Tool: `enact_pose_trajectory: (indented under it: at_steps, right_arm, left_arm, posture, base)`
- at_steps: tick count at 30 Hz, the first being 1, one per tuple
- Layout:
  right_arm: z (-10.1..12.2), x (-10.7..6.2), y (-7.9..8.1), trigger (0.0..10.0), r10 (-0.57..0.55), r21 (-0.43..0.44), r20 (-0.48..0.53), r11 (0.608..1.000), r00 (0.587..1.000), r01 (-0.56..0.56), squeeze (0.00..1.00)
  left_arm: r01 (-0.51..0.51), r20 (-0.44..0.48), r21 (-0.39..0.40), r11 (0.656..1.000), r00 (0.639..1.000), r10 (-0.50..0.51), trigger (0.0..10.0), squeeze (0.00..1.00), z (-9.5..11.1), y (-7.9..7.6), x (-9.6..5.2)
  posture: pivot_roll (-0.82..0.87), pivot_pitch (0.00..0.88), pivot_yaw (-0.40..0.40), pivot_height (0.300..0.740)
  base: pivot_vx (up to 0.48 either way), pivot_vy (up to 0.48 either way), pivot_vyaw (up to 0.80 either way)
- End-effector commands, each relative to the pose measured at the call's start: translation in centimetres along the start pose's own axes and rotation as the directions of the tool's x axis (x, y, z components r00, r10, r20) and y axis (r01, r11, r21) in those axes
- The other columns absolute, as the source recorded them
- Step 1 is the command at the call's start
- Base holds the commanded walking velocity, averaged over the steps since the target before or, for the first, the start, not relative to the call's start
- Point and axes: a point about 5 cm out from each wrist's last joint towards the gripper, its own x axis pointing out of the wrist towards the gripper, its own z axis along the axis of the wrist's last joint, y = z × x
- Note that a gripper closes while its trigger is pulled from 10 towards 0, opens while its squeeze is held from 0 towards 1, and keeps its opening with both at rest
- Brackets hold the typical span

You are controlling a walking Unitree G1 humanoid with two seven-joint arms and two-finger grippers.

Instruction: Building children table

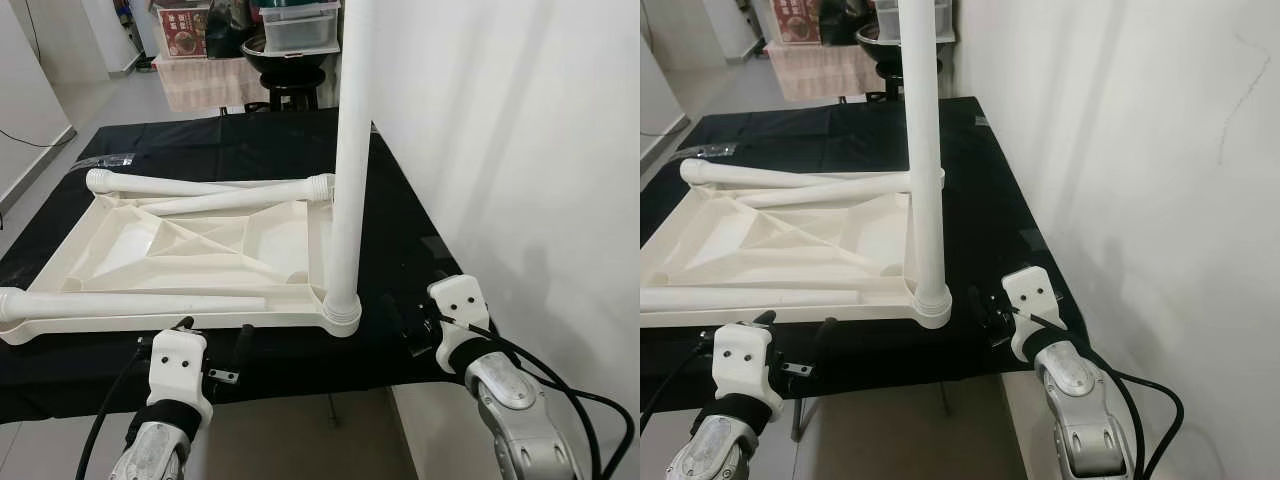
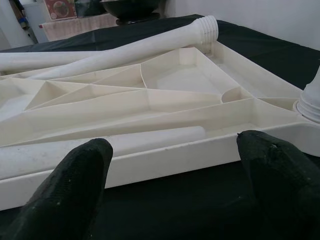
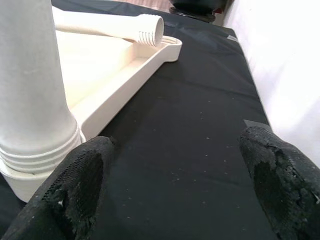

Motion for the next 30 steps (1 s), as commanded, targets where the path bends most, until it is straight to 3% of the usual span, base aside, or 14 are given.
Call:
enact_pose_trajectory:
  at_steps: [1, 30]
  right_arm:
    - [-0.07, 0.12, 0.29, 10.0, 0.021, 0.030, 0.007, 0.999, 1.000, -0.022, 0.00]
    - [0.01, 0.30, 0.52, 10.0, 0.069, 0.063, 0.018, 0.996, 0.997, -0.070, 0.00]
  left_arm:
    - [-0.004, -0.012, 0.008, 1.000, 1.000, 0.004, 10.0, 0.00, -0.22, 0.33, -0.11]
    - [0.001, -0.009, 0.014, 1.000, 1.000, -0.001, 10.0, 0.00, -0.04, 0.46, -0.15]
  posture:
    - [-0.10, 0.061, 0.031, 0.740]
    - [-0.09, 0.070, 0.035, 0.740]
  base:
    - [0.000, 0.000, 0.00]
    - [0.000, 0.000, 0.00]
